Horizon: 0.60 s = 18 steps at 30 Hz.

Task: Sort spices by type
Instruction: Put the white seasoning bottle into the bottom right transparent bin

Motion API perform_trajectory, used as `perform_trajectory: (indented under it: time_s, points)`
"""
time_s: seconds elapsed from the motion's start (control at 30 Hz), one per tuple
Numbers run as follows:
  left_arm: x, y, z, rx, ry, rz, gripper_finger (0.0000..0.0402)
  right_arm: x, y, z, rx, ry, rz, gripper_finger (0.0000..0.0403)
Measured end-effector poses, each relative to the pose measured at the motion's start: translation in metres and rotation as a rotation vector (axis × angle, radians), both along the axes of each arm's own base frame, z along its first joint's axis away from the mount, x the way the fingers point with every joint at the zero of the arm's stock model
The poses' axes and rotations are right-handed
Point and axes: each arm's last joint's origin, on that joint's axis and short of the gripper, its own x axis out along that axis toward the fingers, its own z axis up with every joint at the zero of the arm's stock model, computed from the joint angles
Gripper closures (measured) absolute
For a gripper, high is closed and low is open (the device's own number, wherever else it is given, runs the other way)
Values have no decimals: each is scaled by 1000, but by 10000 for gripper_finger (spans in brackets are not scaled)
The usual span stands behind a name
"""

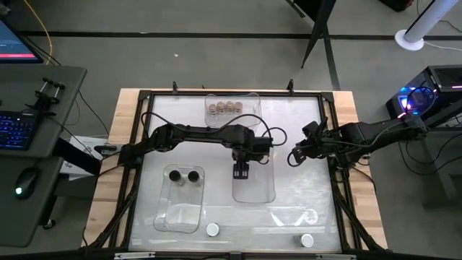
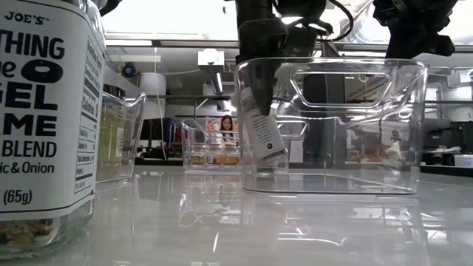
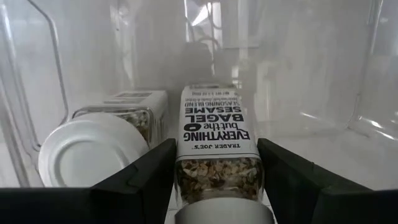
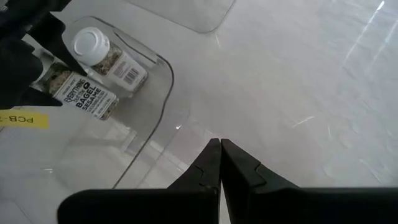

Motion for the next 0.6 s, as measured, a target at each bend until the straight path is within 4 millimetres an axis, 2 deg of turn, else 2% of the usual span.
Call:
perform_trajectory:
  time_s: [0.6]
  points:
    - [-2, 0, 1, -6, 22, 47, 195, 0, 0, 0, -5, 0, 0, 402]
